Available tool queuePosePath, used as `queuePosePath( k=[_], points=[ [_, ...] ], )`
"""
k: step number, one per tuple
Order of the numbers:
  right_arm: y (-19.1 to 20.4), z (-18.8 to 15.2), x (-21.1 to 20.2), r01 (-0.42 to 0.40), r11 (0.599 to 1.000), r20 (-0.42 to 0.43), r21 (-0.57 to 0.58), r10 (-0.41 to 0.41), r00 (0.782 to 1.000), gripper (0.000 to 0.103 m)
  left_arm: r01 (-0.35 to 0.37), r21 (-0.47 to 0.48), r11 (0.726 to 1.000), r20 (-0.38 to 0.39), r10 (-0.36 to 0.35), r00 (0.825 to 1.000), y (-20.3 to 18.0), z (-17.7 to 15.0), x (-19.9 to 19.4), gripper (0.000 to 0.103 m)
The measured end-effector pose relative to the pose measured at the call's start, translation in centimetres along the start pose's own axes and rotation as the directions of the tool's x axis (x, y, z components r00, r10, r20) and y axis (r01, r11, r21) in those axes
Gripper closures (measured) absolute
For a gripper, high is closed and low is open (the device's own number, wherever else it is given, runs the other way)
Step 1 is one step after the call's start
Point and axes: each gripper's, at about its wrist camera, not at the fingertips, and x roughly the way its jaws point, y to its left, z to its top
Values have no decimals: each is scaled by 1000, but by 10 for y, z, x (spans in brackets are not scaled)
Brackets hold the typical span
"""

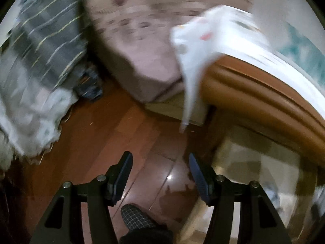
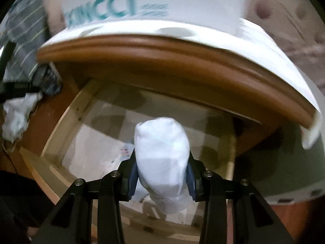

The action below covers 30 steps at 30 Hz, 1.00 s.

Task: Take underwear out of drawer
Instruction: 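Lift the white underwear with the right tool while the left reaches into the drawer, then grasp the grey floral underwear in the drawer with the left tool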

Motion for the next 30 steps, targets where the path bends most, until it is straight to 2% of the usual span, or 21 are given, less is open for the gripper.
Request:
queuePosePath(
  k=[3,7,12,15,20,24,27,30],
  points=[
    [-13,-3,-11,13,998,26,55,-14,1000,66,84,88,993,-21,-82,996,-24,-8,-1,44],
    [-29,-7,-23,28,995,45,93,-32,998,66,205,203,958,-93,-190,977,-60,-24,-1,44],
    [-51,-11,-33,52,985,63,167,-63,996,66,276,292,916,-134,-247,960,-94,-37,-3,44],
    [-66,-17,-39,61,978,72,201,-77,994,66,348,313,884,-185,-302,935,-109,-45,-2,44],
    [-81,-21,-45,107,964,91,243,-132,987,66,362,362,859,-221,-298,929,-131,-62,-3,44],
    [-89,-20,-53,164,956,127,245,-199,972,66,376,394,839,-263,-289,921,-153,-78,-5,44],
    [-97,-23,-54,158,949,126,273,-198,972,66,398,396,828,-294,-296,909,-165,-87,-5,44],
    [-105,-26,-57,153,942,123,300,-197,973,66,397,404,824,-314,-283,906,-180,-91,-6,44]
  ],
)
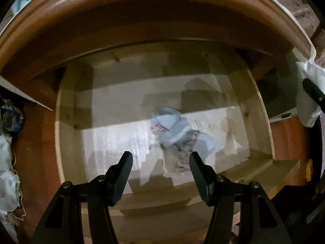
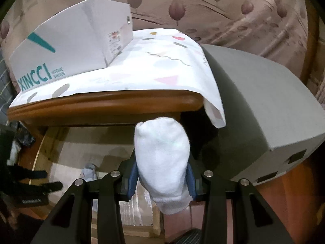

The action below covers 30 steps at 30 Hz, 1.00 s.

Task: Take underwear out of drawer
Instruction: 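Grasp the grey floral underwear in the drawer with the left tool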

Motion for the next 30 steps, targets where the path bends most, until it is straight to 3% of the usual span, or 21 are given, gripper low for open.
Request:
queuePosePath(
  k=[4,9,17,30],
  points=[
    [-11,1,-2,1,999,6,35,-1,1000,66,23,-14,1000,-41,-24,999,-9,6,5,44],
    [-20,3,-4,-15,997,13,76,14,1000,66,37,-98,995,-111,-48,993,-13,17,21,44],
    [-23,5,-7,-29,996,30,89,26,999,66,22,-198,980,-217,-66,974,-17,27,48,44],
    [-33,6,-5,-16,992,27,122,13,1000,66,-26,-242,970,-342,-61,938,-24,40,85,43]
  ],
)
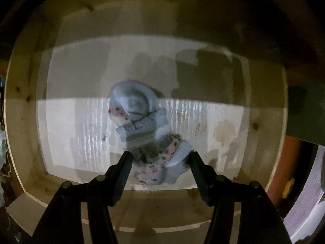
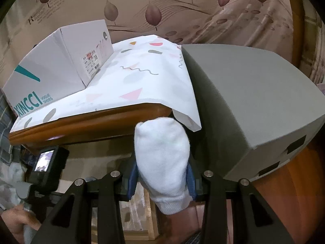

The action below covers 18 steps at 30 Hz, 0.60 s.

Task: Take underwear out of drawer
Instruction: 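Grasp the grey floral underwear in the drawer with the left tool, then lift the grey floral underwear out of the drawer with the left tool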

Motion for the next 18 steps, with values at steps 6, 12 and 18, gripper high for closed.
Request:
queuePosePath(
  k=[6,12,18],
  points=[
    [5,-2,2,-7,1000,-7,-20,7,1000,66,-8,-40,999,-48,6,999,4,6,14,42],
    [6,-3,3,-16,1000,-14,-23,16,1000,66,37,-67,997,-38,-40,998,23,9,17,60],
    [7,-3,4,-17,1000,-28,-22,16,999,66,73,-69,995,-29,-75,997,45,4,10,73]
  ],
)
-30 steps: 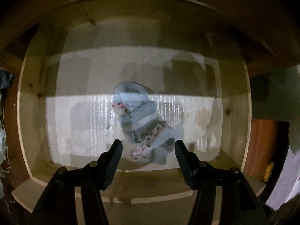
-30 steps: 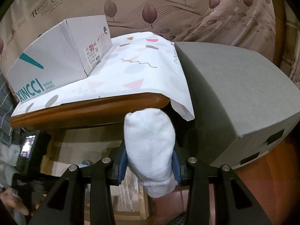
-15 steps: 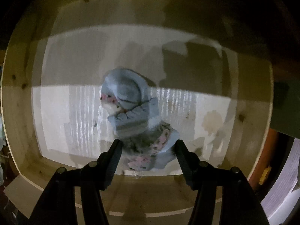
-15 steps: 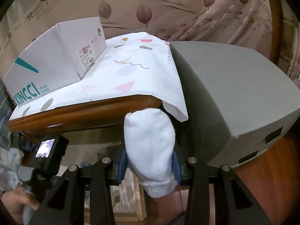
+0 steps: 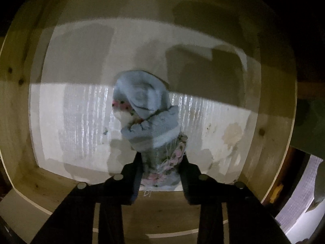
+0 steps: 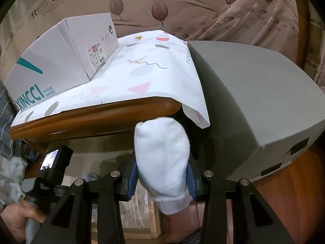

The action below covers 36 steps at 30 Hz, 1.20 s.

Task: Take underwear out of drawer
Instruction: 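Lift the grey floral underwear out of the drawer with the left tool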

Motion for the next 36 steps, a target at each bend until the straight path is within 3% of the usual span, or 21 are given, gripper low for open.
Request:
queuePosePath(
  k=[12,20,30,36],
  points=[
    [6,-2,3,0,1000,-7,-27,-1,1000,66,-27,49,998,86,23,996,8,-16,-39,76],
    [13,-3,3,-5,999,-7,-53,4,1000,66,-47,71,996,176,34,984,15,-37,-76,76],
    [23,-5,7,-2,996,-15,-90,1,1000,66,-93,115,989,332,50,942,26,-78,-116,76],
    [24,-7,8,-13,996,-22,-93,11,1000,66,-121,132,984,428,54,902,32,-100,-150,76]
  ],
)
